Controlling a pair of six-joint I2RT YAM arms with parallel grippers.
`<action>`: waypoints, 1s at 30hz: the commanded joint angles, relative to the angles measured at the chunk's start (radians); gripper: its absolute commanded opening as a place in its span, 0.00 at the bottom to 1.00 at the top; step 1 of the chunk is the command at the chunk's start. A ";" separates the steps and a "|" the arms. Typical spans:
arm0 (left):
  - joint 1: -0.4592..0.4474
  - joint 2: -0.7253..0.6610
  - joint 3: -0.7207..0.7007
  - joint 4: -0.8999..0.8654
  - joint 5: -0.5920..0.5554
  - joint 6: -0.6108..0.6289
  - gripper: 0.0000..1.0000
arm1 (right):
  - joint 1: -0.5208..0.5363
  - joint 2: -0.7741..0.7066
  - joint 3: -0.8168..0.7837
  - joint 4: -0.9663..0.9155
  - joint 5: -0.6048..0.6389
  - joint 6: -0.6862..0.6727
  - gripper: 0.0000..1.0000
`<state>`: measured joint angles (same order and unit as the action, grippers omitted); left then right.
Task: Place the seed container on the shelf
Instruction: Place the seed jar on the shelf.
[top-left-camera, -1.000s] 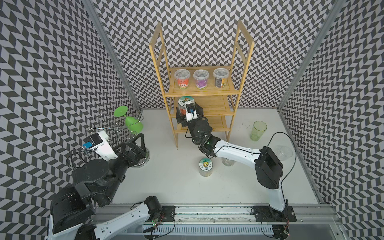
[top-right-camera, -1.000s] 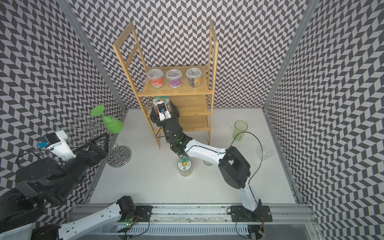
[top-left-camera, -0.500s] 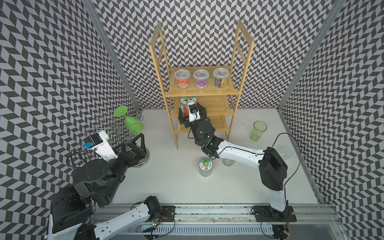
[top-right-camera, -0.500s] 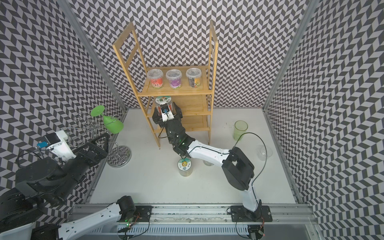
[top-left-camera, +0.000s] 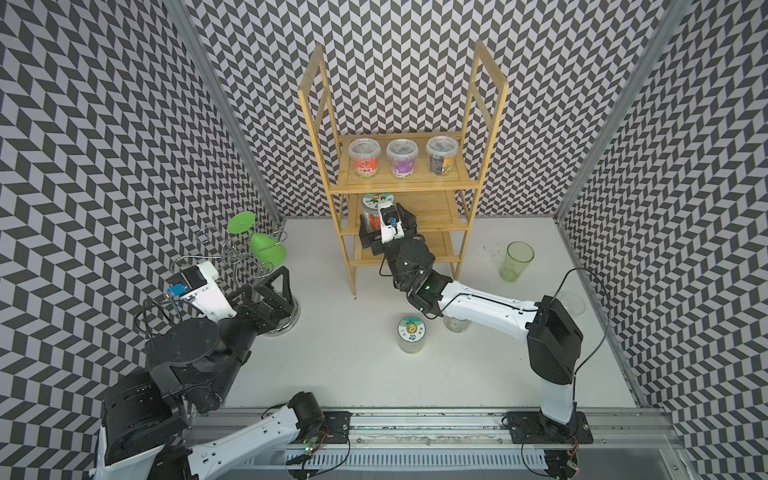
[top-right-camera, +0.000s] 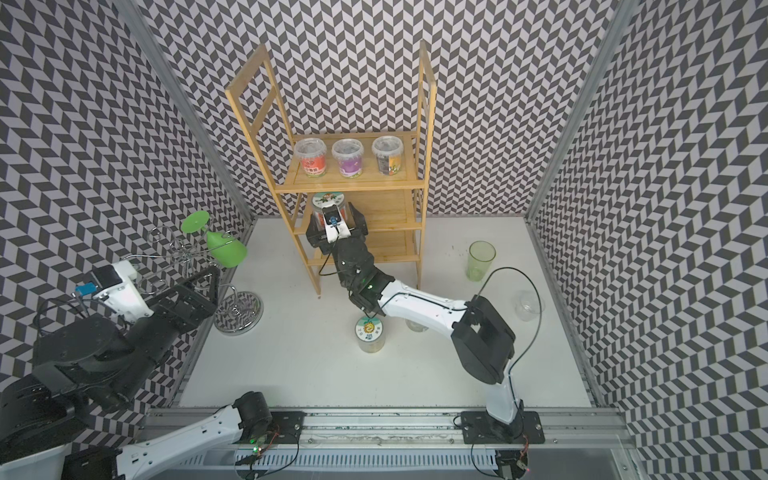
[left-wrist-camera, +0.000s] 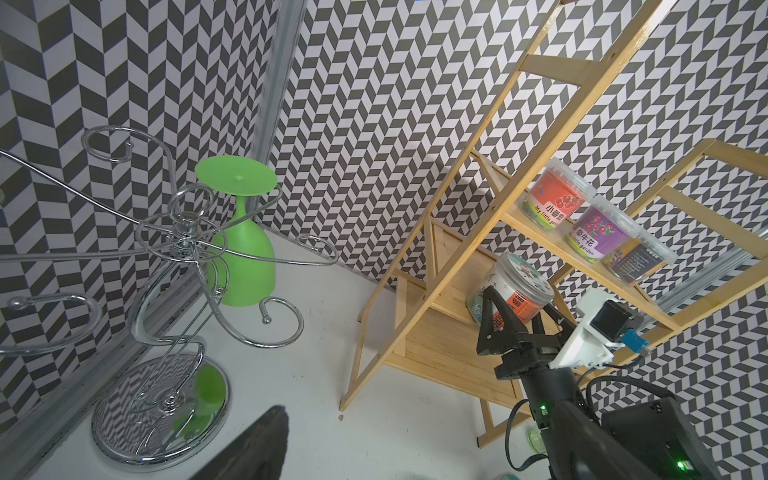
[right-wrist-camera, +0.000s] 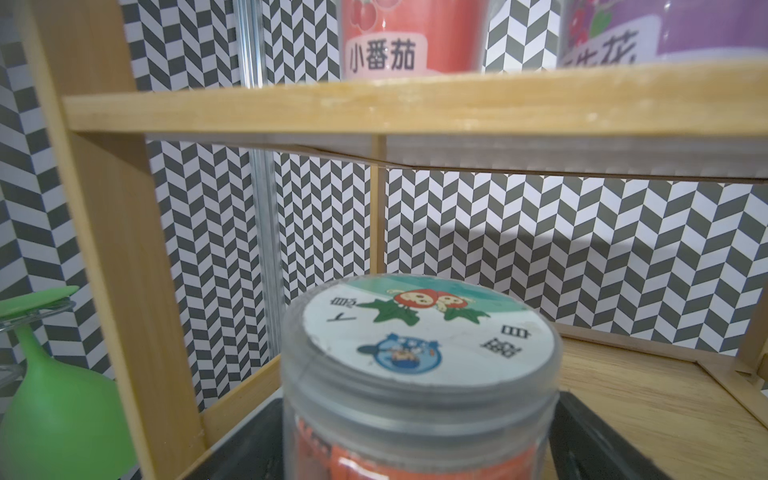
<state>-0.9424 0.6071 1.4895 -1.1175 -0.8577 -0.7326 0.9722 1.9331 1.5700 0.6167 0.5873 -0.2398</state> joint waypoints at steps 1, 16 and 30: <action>-0.006 -0.006 -0.002 -0.020 -0.020 -0.006 0.99 | 0.001 -0.053 -0.013 -0.006 -0.004 0.019 0.98; -0.017 -0.007 -0.017 -0.021 -0.029 -0.017 1.00 | 0.002 -0.135 -0.090 -0.074 -0.039 0.064 0.99; -0.025 -0.010 -0.015 -0.029 -0.039 -0.020 1.00 | -0.008 -0.132 -0.098 -0.120 -0.059 0.126 0.87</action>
<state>-0.9619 0.6071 1.4784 -1.1313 -0.8791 -0.7536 0.9703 1.8362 1.4796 0.4812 0.5396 -0.1368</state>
